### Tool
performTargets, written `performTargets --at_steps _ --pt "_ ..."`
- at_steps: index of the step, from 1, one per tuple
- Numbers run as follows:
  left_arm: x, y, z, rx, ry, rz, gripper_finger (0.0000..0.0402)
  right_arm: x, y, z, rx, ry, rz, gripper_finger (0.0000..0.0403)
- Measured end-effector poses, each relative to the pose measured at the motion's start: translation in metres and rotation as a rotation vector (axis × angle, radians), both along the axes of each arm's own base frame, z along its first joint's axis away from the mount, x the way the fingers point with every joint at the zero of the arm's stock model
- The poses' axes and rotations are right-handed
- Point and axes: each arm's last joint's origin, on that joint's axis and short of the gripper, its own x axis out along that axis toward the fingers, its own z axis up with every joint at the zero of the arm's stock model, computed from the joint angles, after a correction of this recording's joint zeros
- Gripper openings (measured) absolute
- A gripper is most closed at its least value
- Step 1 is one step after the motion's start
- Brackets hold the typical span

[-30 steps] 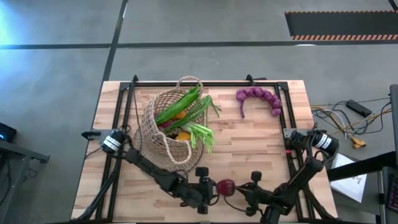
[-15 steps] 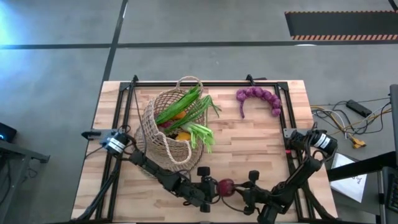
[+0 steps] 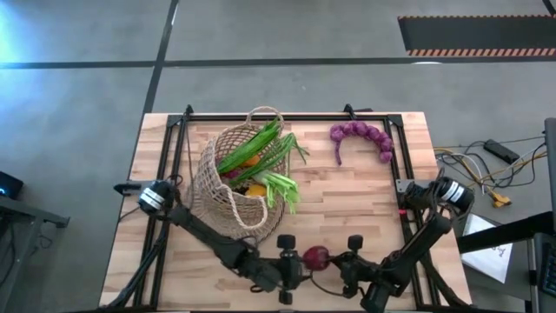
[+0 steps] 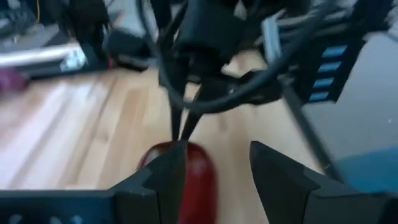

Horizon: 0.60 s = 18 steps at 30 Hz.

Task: Build produce basket
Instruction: Put the apple into the basket

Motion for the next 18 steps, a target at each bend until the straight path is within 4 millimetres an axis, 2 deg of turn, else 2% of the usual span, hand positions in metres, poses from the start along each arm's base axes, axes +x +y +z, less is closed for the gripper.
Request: performTargets --at_steps 5,10,15,18 --pt "-0.029 -0.019 0.05 -0.001 -0.103 -0.057 0.016 -0.004 -0.006 0.033 0.015 -0.027 0.03 0.0009" --pt "-0.077 -0.041 0.093 0.04 -0.197 0.033 0.016 -0.002 -0.018 0.078 -0.003 -0.078 0.101 0.0009" --pt "-0.13 -0.059 0.116 0.119 -0.256 0.275 0.016 0.021 -0.034 0.148 -0.101 -0.17 0.149 0.0009" --pt "-0.154 -0.068 0.118 0.163 -0.292 0.429 0.016 0.047 -0.053 0.191 -0.196 -0.2 0.156 0.0009"
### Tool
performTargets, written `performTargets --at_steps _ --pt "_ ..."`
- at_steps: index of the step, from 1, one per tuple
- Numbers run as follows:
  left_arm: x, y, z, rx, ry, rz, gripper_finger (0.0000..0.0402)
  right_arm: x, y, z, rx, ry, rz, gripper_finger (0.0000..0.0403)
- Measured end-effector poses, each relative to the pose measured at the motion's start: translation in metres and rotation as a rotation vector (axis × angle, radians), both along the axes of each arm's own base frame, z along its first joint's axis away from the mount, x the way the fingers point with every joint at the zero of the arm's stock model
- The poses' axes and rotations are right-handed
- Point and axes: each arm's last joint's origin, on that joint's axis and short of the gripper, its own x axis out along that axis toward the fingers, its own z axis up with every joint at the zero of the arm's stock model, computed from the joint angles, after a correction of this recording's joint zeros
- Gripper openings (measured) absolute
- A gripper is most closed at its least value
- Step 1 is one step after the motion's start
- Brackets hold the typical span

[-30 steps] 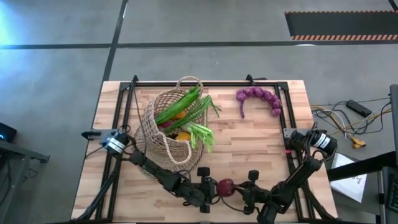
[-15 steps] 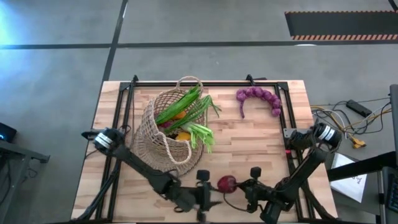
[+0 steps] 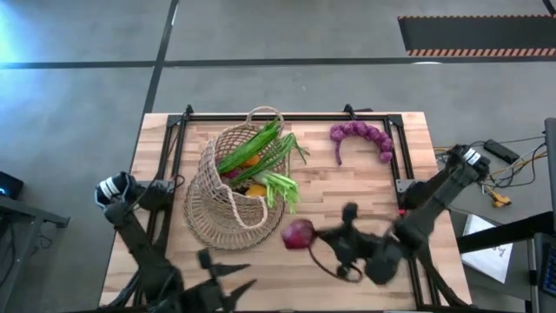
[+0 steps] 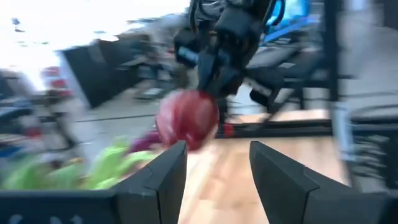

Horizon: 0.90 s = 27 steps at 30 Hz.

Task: Build produce basket
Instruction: Put the apple into the basket

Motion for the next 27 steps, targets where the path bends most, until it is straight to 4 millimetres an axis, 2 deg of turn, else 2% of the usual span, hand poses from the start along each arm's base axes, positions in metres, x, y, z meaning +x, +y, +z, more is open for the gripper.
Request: performTargets --at_steps 2,4,8,13,17,20,23,27 --pt "-0.012 -0.004 -0.002 0.019 -0.019 0.082 0.016 0.022 -0.018 0.024 -0.053 -0.002 0.006 0.0009" --pt "-0.021 -0.008 -0.007 0.017 -0.028 0.089 0.016 0.046 -0.039 0.042 -0.072 0.01 0.035 0.0009" --pt "-0.03 -0.006 -0.016 -0.063 -0.071 0.077 0.016 0.095 -0.092 0.055 -0.054 0.057 0.07 0.0008" --pt "-0.037 -0.002 -0.033 -0.067 -0.072 0.066 0.016 0.149 -0.157 0.029 -0.012 0.252 0.033 0.0008" --pt "-0.042 -0.005 -0.036 -0.068 -0.072 0.05 0.016 0.181 -0.192 0.004 0.009 0.379 -0.038 0.0008" --pt "-0.044 -0.005 -0.039 -0.059 -0.067 0.045 0.016 0.201 -0.202 -0.007 0.089 0.416 0.082 0.0008" --pt "-0.044 -0.005 -0.039 -0.059 -0.067 0.045 0.016 0.22 -0.202 -0.022 0.168 0.464 0.241 0.0008" --pt "-0.044 -0.005 -0.039 -0.059 -0.067 0.045 0.016 0.238 -0.201 -0.037 0.214 0.504 0.307 0.0008"
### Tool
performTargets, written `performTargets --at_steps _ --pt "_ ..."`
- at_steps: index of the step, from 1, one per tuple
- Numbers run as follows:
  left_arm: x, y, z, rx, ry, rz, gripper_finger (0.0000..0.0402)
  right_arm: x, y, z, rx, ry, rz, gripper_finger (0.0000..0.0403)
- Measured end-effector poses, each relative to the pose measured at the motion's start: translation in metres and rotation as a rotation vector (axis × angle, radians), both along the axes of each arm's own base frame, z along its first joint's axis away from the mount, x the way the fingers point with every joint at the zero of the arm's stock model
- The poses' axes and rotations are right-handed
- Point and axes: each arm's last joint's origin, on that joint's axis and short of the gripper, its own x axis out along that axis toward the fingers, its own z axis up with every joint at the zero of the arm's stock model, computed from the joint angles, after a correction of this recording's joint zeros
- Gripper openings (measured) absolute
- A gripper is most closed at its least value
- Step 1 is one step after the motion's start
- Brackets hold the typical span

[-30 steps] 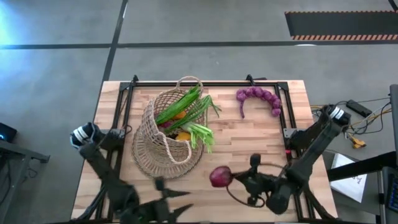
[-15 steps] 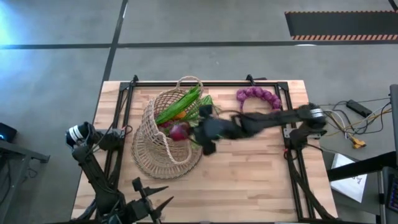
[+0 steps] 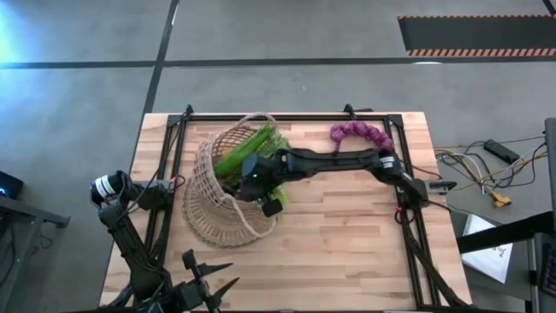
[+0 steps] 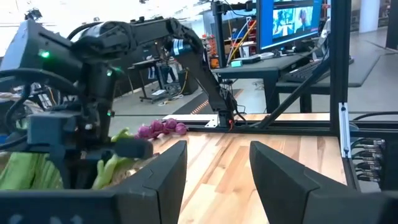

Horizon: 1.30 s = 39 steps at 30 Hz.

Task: Build produce basket
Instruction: Put the apple into the basket, then put the garlic into the basket

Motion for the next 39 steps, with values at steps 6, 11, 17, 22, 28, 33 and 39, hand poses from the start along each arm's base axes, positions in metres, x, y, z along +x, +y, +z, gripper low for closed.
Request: performTargets --at_steps 6,11,17,22,28,33,39 --pt "0.0 0.0 0.0 0.001 0.0 0.0 0.016 0.014 -0.001 -0.012 -0.023 0.034 0.022 0.0016" --pt "0.0 0.0 -0.002 0.005 0.003 0.0 0.016 0.014 -0.004 0.002 -0.042 -0.018 0.02 0.0067" --pt "0.0 0.001 -0.003 0.001 0.0 0.001 0.016 -0.002 -0.009 0.054 -0.043 -0.142 0.005 0.0127" --pt "0.008 0.006 -0.003 -0.014 -0.007 0.025 0.016 -0.04 -0.009 0.11 -0.007 -0.222 -0.036 0.0131" --pt "0.05 0.034 -0.015 -0.081 0.043 -0.028 0.016 -0.107 -0.008 0.147 0.045 -0.095 -0.096 0.0112" --pt "0.085 0.064 -0.028 -0.126 0.138 -0.131 0.016 -0.162 -0.012 0.15 0.113 0.03 -0.209 0.0094" --pt "0.097 0.087 -0.046 -0.11 0.194 -0.103 0.016 -0.225 -0.018 0.113 0.055 0.124 -0.476 0.007"
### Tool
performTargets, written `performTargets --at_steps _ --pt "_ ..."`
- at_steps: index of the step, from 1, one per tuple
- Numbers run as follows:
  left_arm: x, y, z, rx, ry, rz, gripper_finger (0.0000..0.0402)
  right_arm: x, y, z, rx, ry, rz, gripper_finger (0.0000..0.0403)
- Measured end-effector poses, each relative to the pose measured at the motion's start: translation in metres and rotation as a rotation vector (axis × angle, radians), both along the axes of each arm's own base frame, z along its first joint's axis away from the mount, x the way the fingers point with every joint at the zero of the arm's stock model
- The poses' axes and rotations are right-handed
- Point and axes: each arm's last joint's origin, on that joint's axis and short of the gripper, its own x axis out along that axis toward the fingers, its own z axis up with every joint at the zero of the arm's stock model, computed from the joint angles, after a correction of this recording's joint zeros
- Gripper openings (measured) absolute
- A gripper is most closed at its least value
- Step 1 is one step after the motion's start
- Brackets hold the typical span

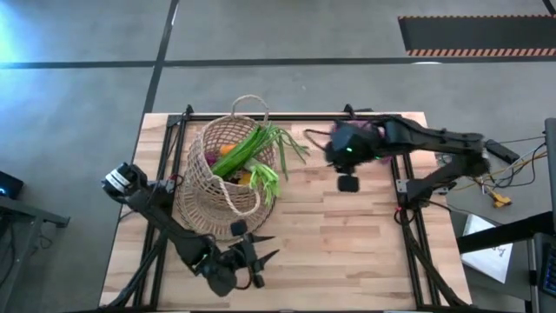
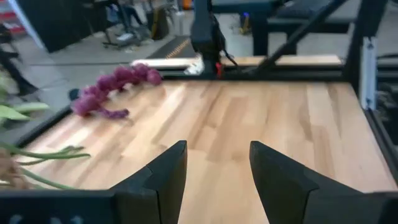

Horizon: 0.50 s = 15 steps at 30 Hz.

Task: Build produce basket
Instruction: Put the garlic into the basket

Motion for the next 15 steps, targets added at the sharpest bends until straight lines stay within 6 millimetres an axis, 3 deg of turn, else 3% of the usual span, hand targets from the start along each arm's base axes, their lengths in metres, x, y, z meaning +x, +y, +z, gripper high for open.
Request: performTargets --at_steps 4,7,11,15 --pt "-0.002 0.006 -0.008 -0.054 0.032 -0.065 0.016 -0.041 -0.014 -0.047 -0.047 0.061 -0.225 0.0061" --pt "-0.009 0.011 -0.018 -0.094 0.055 -0.08 0.016 -0.062 -0.026 -0.085 -0.032 0.092 -0.314 0.0061" --pt "-0.022 0.021 -0.033 -0.149 0.083 -0.09 0.016 -0.07 -0.042 -0.133 -0.004 0.113 -0.379 0.0089" --pt "-0.034 0.031 -0.048 -0.203 0.098 -0.064 0.016 -0.065 -0.058 -0.172 0.043 0.119 -0.417 0.0138"
